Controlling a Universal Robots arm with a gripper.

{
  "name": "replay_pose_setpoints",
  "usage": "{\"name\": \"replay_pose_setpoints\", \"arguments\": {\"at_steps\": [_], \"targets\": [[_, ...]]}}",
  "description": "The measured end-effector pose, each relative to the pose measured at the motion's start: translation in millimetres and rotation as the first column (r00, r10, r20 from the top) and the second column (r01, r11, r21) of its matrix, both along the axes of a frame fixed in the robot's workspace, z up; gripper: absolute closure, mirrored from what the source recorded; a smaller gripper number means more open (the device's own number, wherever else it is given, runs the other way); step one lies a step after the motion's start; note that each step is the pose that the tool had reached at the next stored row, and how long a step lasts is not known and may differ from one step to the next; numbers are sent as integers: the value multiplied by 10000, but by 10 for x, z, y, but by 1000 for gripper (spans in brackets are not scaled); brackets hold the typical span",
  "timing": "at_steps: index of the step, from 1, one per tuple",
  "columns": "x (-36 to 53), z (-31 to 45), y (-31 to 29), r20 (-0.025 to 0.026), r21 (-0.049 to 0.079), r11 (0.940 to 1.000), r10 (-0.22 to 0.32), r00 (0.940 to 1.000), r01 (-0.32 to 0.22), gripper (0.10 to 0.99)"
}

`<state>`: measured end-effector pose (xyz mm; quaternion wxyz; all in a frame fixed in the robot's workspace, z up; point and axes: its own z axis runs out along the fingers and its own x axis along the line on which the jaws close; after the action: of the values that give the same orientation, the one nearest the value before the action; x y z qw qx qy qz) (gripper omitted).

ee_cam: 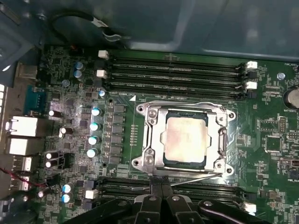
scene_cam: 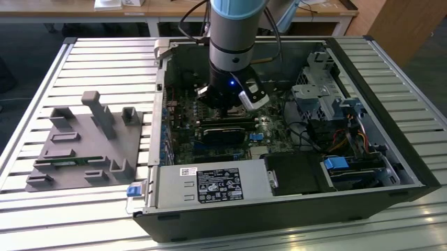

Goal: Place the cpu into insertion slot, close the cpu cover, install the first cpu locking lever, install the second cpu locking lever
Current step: 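Install the second cpu locking lever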

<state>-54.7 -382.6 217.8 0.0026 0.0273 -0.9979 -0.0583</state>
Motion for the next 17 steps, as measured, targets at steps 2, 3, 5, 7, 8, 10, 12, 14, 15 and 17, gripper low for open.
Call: {"name": "replay_pose_setpoints", "arguments": {"at_steps": [2,3,5,7,8,10,12,14,15,17], "targets": [[-10,-17,0,1,85,10000,0,10000,0,980],[-12,-32,1,2,116,9999,2,10000,-2,980],[-17,-55,-3,1,177,9998,2,10000,-2,980],[-18,-60,-15,1,336,9994,0,10000,0,980],[-19,-60,-23,1,404,9992,0,10000,0,980],[-19,-60,-43,1,533,9986,0,10000,0,980],[-22,-61,-72,2,620,9981,1,10000,-1,980],[-27,-61,-105,2,656,9978,1,10000,-1,980],[-28,-61,-115,1,667,9978,2,10000,-2,980],[-33,-60,-126,1,705,9975,4,10000,-4,980]]}}
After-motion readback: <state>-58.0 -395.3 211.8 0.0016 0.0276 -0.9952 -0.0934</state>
